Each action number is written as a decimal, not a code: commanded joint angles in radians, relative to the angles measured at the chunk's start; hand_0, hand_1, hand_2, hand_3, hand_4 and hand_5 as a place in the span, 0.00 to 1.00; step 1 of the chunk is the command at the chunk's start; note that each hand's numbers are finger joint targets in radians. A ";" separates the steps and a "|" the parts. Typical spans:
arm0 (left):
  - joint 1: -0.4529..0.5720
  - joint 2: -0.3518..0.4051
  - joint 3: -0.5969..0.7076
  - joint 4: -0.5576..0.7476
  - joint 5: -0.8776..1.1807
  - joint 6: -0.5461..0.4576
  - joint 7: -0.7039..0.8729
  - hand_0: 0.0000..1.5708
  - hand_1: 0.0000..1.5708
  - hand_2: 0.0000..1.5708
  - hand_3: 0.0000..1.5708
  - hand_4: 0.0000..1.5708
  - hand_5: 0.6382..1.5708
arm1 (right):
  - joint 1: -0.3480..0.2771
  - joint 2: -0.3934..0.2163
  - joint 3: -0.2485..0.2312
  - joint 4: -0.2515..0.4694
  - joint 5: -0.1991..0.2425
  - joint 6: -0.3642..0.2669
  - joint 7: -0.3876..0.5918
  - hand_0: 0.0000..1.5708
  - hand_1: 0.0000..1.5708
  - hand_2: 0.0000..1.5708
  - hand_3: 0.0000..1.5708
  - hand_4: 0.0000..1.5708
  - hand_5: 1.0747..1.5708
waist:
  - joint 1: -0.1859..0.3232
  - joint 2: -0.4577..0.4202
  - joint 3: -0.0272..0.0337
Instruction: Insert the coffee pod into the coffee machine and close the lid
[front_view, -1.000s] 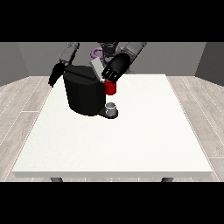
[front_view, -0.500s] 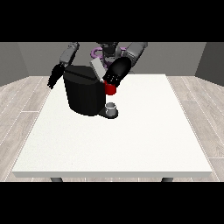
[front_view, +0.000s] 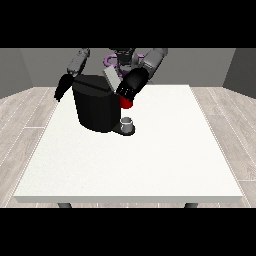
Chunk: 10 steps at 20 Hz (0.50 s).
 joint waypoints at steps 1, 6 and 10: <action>-0.004 0.022 0.023 0.008 0.010 0.023 -0.041 0.78 0.78 0.76 0.60 0.00 1.00 | 0.036 -0.013 0.014 -0.003 0.017 0.010 -0.025 0.00 0.00 0.00 0.00 0.00 1.00 | -0.016 0.016 -0.0011; -0.007 0.039 0.020 0.028 -0.007 0.044 -0.070 0.78 0.78 0.77 0.62 0.00 1.00 | -0.005 0.023 0.044 -0.044 0.031 -0.013 0.056 0.00 0.00 0.00 0.00 0.14 1.00 | -0.025 0.023 -0.0014; -0.012 0.065 0.002 0.006 -0.033 0.052 -0.097 0.73 0.73 0.71 0.54 0.00 1.00 | -0.007 -0.028 0.001 -0.021 0.007 0.018 0.008 0.00 0.00 0.00 0.00 0.10 1.00 | -0.023 0.043 -0.0010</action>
